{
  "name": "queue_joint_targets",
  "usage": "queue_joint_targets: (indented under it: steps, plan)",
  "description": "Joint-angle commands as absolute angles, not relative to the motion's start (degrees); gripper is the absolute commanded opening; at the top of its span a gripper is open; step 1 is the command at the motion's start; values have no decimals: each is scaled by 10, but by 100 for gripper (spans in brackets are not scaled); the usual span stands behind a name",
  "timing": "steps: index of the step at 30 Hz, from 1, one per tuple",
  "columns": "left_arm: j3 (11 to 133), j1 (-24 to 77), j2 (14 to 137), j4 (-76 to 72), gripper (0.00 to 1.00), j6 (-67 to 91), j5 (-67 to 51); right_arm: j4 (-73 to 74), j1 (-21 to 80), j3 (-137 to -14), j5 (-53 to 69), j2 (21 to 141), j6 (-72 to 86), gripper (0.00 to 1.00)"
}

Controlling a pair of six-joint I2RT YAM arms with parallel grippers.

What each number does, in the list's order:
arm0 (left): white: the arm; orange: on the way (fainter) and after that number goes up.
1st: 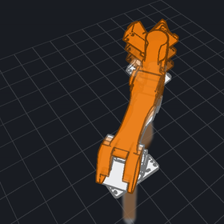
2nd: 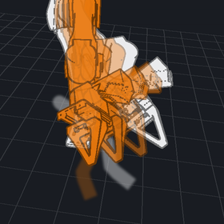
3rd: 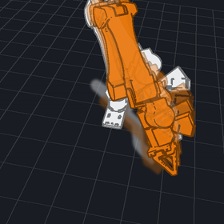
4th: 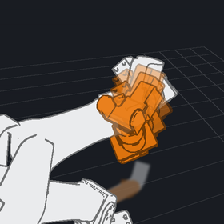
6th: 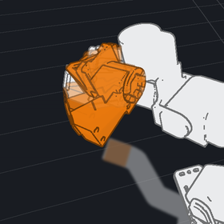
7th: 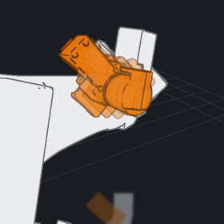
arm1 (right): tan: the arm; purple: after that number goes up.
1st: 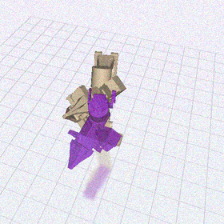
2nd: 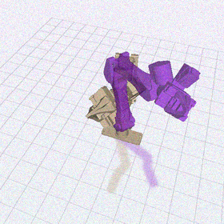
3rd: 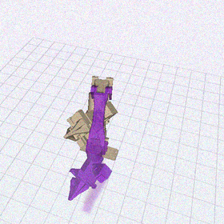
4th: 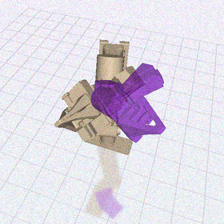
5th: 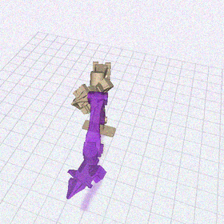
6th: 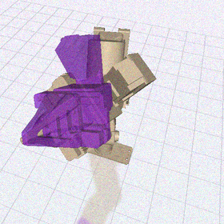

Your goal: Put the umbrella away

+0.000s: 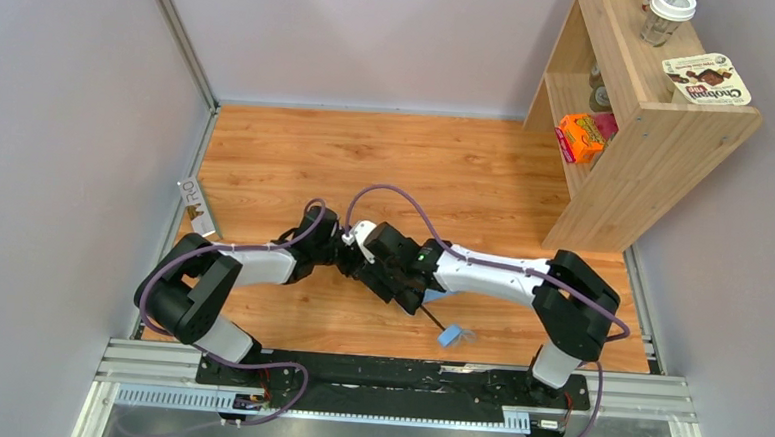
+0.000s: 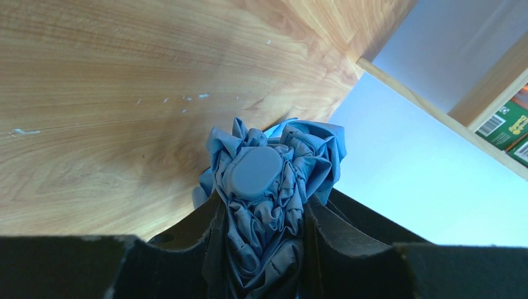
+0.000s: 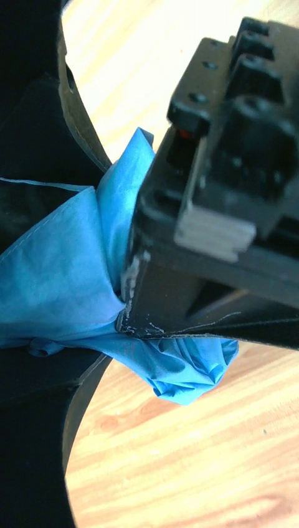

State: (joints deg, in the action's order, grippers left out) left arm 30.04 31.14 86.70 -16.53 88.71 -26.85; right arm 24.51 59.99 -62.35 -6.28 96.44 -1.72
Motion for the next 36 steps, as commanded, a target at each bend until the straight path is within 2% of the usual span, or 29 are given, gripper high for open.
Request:
queue_joint_targets:
  steps: [1,2,4,6,9,12,13,14,16,17,18,19,21,28,33,36]
  plan:
    - [301,308,844,-222,0,949,-279,185,641,-628,-162,987,-68,75]
    - [301,307,844,-221,0,951,-278,184,648,-630,-187,994,-75,74]
    - [297,307,835,-209,0,957,-274,185,655,-635,-234,1013,-82,63]
    - [292,306,832,-201,0,966,-273,175,655,-636,-262,1028,-83,46]
    - [285,307,832,-220,0,975,-277,145,657,-623,-273,1030,-86,30]
    - [281,305,831,-233,0,966,-273,141,653,-625,-258,1023,-86,4]
    - [280,305,831,-233,0,958,-269,141,650,-625,-246,1020,-84,0]
    - [281,305,830,-236,6,945,-268,142,644,-624,-224,1013,-84,0]
    - [282,302,828,-253,10,929,-269,135,629,-613,-155,993,-77,0]
    - [284,301,827,-260,21,909,-272,133,614,-606,-121,981,-67,0]
    - [286,298,820,-256,37,882,-274,133,595,-601,-65,972,-57,0]
    - [286,297,814,-254,60,870,-267,135,575,-597,-14,962,-50,0]
    - [291,296,793,-242,74,824,-259,129,542,-585,114,941,-37,0]
    - [299,296,757,-197,75,764,-240,108,459,-592,367,921,55,0]
    - [312,296,773,-149,76,766,-246,45,426,-598,443,912,138,0]
    - [327,301,782,-128,76,765,-253,41,415,-606,436,908,150,0]
